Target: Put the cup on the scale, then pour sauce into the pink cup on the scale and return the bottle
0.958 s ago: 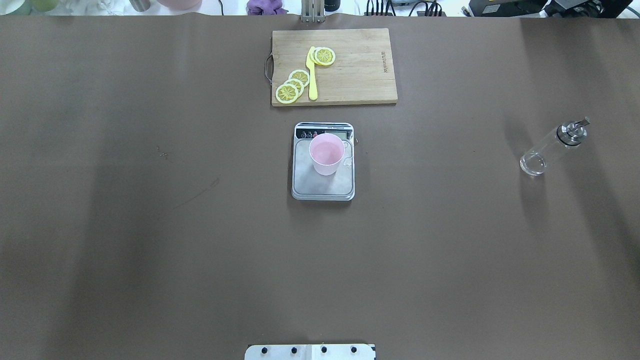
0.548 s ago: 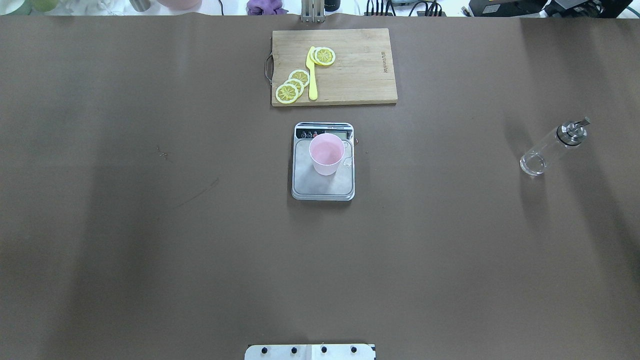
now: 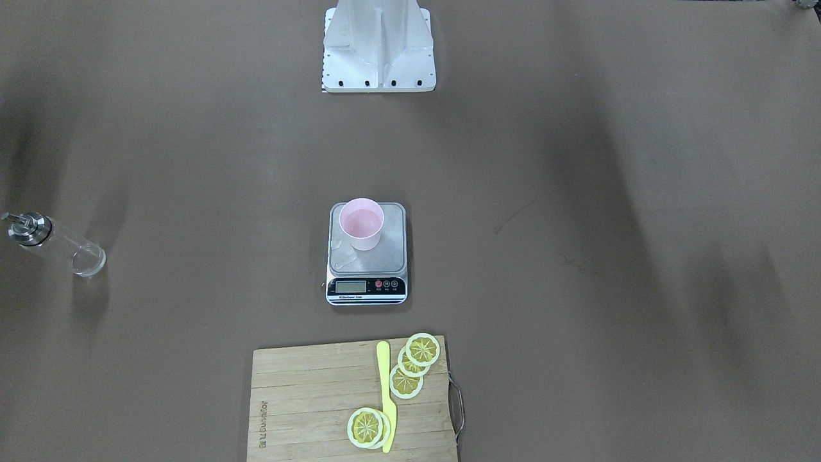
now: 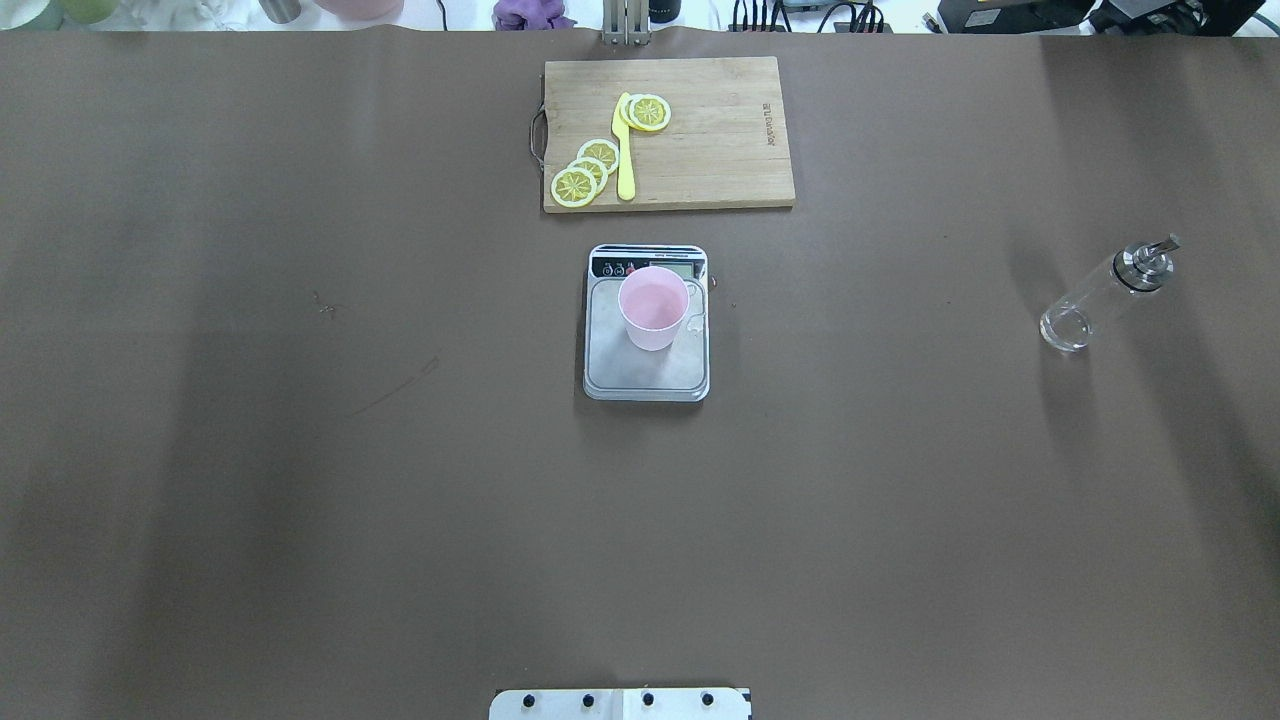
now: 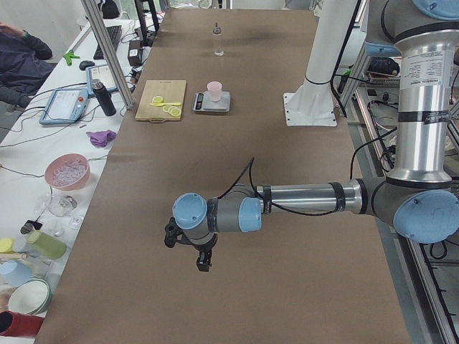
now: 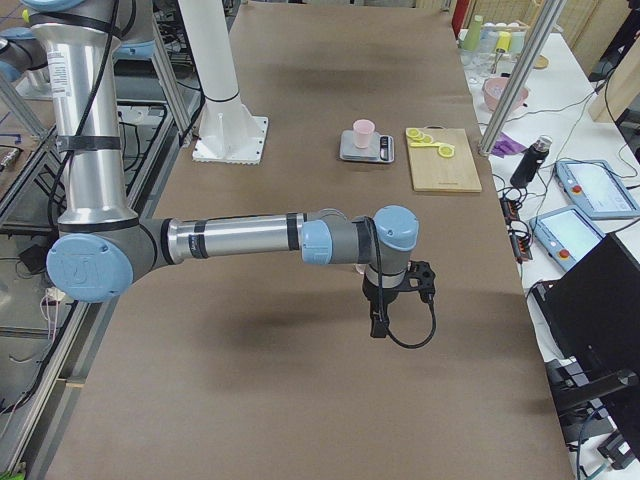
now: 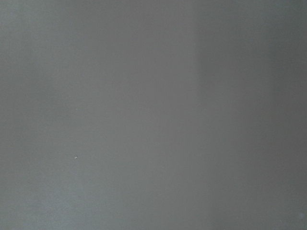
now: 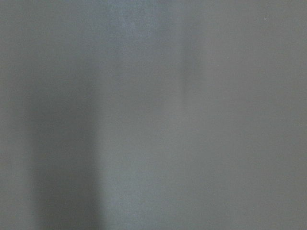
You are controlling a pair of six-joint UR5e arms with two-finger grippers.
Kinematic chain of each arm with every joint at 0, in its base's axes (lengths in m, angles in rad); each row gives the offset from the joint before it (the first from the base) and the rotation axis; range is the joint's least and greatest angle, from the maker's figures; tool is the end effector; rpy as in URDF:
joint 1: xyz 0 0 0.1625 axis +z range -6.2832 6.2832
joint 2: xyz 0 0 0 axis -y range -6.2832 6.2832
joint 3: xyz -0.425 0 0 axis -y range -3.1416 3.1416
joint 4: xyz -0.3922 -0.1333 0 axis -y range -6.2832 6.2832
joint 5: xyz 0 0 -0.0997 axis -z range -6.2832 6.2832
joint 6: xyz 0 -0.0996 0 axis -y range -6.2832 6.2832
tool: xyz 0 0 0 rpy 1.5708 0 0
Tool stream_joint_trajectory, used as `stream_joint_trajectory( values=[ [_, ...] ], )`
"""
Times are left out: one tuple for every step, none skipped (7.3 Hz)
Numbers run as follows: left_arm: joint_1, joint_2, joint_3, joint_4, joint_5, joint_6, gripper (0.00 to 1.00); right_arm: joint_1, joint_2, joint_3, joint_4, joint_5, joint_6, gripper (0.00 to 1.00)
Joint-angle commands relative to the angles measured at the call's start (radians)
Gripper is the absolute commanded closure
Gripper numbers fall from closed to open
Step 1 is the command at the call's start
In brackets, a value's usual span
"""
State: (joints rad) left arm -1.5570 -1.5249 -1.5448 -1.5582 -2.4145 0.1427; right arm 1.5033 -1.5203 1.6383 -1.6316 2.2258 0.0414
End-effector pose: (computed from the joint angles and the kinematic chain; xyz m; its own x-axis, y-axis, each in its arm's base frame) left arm -0.0525 -0.4662 0.6896 0.6568 0.0884 -0.7489 -0.1083 0.9939 0.0223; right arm 0.0377 -0.5187 0.6139 0.7910 -0.0469 0.6100 0.0346 0.9989 0.0319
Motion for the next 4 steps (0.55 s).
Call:
stream_joint_trajectory(
  values=[
    [0.0, 0.002, 0.002, 0.0, -0.006, 0.0, 0.02, 0.0, 0.0, 0.014, -0.001, 0.001, 0.0, 0.0],
    [0.0, 0.002, 0.002, 0.001, -0.006, -0.002, 0.02, 0.0, 0.0, 0.015, -0.001, 0.006, 0.0, 0.0],
    [-0.002, 0.002, 0.002, 0.001, -0.006, -0.002, 0.02, 0.0, -0.001, 0.015, -0.001, 0.012, 0.0, 0.0],
    [0.0, 0.002, 0.002, 0.001, -0.005, -0.002, 0.02, 0.0, -0.001, 0.015, -0.001, 0.023, 0.0, 0.0]
  ],
)
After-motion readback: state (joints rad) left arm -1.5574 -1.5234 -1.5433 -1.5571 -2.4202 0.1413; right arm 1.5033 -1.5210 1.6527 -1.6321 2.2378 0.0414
